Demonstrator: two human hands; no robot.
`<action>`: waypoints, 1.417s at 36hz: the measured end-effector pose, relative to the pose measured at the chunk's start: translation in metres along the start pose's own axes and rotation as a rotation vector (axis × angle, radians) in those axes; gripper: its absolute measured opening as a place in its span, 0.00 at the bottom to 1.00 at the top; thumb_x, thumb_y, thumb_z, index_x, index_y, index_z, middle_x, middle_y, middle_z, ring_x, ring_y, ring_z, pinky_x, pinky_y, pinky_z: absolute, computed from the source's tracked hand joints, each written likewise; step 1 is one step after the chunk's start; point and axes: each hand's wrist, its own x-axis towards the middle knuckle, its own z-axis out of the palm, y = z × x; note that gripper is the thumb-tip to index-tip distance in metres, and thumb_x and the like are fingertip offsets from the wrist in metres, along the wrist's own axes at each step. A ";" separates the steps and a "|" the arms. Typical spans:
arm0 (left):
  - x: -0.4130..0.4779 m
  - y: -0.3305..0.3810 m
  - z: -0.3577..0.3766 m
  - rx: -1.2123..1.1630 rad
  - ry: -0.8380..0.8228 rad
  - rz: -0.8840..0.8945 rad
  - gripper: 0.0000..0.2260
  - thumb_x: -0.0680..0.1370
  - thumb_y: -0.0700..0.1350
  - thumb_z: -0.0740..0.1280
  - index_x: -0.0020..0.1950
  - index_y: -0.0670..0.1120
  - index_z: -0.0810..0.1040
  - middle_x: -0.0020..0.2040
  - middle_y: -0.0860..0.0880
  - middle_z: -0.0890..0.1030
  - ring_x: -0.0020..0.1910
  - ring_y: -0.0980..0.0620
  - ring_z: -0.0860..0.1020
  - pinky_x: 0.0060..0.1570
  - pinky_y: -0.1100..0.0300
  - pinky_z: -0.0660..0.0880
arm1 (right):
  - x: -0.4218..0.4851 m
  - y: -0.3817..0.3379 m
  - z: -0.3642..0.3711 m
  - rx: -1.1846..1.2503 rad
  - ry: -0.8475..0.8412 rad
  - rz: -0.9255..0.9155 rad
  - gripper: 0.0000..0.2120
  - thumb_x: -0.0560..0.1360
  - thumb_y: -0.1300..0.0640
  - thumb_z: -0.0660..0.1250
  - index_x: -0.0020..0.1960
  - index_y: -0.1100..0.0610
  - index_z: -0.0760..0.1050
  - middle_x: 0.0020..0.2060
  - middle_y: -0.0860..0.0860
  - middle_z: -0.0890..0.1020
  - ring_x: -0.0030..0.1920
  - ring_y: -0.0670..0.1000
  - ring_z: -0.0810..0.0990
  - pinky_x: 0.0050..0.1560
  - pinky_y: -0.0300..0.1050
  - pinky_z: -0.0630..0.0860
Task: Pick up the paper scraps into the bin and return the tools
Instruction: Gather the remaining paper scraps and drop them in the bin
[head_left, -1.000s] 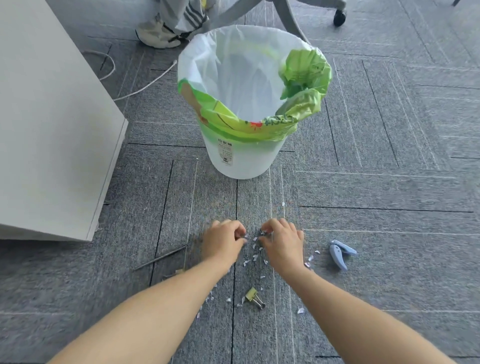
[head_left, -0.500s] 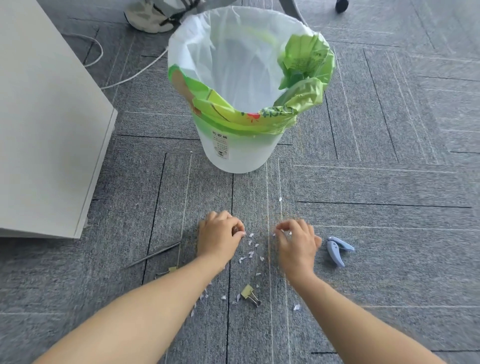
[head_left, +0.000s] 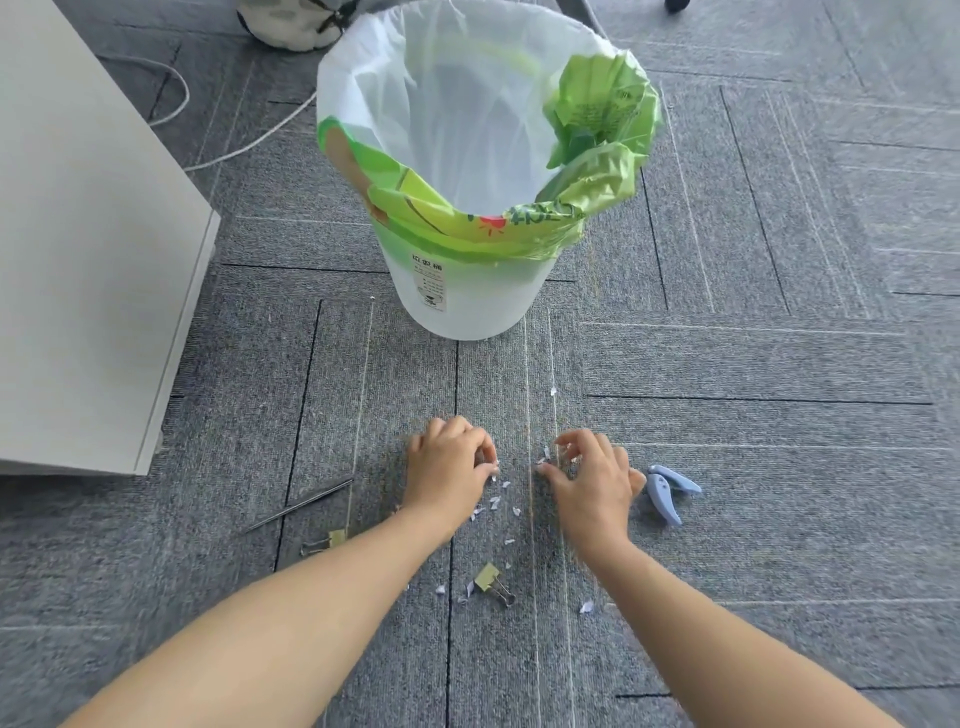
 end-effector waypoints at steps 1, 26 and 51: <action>0.001 0.000 -0.001 -0.010 0.003 -0.003 0.06 0.74 0.55 0.69 0.49 0.57 0.76 0.53 0.59 0.74 0.57 0.55 0.67 0.61 0.54 0.61 | 0.001 0.000 -0.001 -0.013 -0.011 -0.001 0.15 0.69 0.42 0.72 0.53 0.38 0.72 0.46 0.38 0.75 0.52 0.45 0.70 0.56 0.51 0.64; -0.005 -0.001 0.000 0.068 0.007 0.086 0.04 0.78 0.54 0.64 0.49 0.57 0.78 0.54 0.60 0.74 0.59 0.55 0.66 0.60 0.54 0.58 | -0.010 -0.012 -0.007 -0.173 -0.112 -0.115 0.04 0.76 0.44 0.65 0.48 0.43 0.76 0.48 0.40 0.73 0.54 0.47 0.66 0.49 0.45 0.54; -0.010 -0.014 -0.002 -0.002 -0.023 0.127 0.10 0.73 0.57 0.70 0.53 0.61 0.77 0.51 0.61 0.74 0.54 0.58 0.65 0.57 0.56 0.59 | -0.044 0.003 0.002 -0.082 -0.150 -0.160 0.06 0.71 0.41 0.69 0.44 0.42 0.79 0.43 0.38 0.75 0.50 0.44 0.68 0.55 0.47 0.61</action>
